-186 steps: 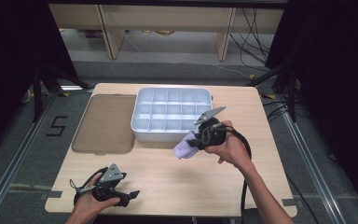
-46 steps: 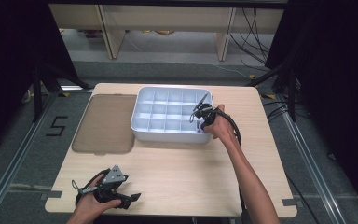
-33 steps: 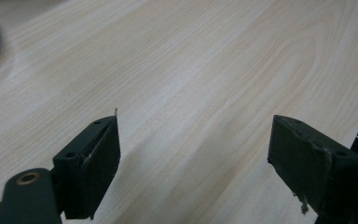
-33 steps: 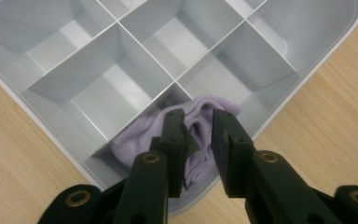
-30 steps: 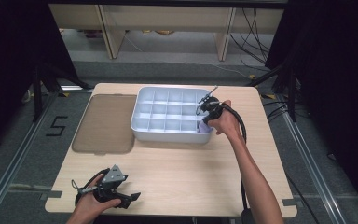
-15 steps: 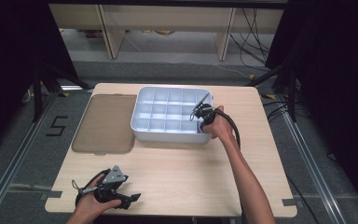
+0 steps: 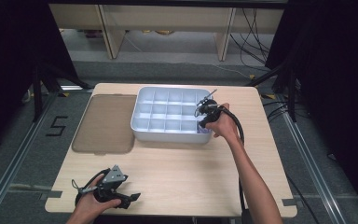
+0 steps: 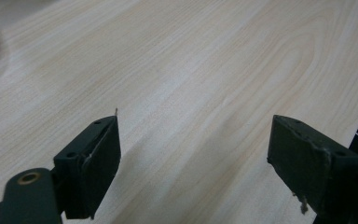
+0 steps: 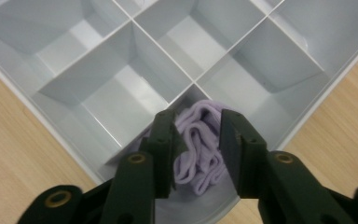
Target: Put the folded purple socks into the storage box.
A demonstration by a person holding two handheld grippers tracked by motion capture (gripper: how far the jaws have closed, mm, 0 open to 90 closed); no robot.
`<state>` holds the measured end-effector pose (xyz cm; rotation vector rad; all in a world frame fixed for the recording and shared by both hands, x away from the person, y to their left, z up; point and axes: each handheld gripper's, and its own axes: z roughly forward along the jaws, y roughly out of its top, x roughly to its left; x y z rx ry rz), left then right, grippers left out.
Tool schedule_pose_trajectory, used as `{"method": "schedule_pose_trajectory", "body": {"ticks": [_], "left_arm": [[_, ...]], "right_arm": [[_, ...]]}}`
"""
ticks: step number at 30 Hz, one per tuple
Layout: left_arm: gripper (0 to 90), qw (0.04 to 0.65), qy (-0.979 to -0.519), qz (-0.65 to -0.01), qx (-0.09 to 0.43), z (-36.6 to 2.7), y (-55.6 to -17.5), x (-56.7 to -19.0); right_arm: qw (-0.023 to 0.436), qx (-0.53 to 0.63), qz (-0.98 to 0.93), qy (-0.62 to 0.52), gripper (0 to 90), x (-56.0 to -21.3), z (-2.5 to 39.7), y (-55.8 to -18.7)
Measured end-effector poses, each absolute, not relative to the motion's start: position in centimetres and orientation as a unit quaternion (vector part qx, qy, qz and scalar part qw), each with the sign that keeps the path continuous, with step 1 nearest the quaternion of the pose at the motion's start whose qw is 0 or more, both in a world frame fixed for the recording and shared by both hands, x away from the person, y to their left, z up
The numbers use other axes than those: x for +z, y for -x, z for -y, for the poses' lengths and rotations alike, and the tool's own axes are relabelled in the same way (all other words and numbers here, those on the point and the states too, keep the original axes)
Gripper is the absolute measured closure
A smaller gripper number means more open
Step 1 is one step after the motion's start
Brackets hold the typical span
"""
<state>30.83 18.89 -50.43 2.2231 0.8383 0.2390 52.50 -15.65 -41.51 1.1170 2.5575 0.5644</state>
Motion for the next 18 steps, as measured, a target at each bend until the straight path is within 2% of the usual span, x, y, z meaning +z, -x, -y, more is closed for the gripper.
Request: {"method": "schedule_pose_trajectory", "body": {"ticks": [10, 18], "left_arm": [[17.2, 0.376, -0.861, -0.331, 0.089, -18.8, -30.8, -50.5], [17.2, 0.376, -0.861, -0.330, 0.090, -18.8, -30.8, -50.5]], "right_arm": [[0.149, 0.226, -0.881, -0.389, 57.6, -40.4, 16.1, -51.8], [0.154, 0.262, -0.866, -0.396, 45.7, -39.7, 16.6, -51.1]]}}
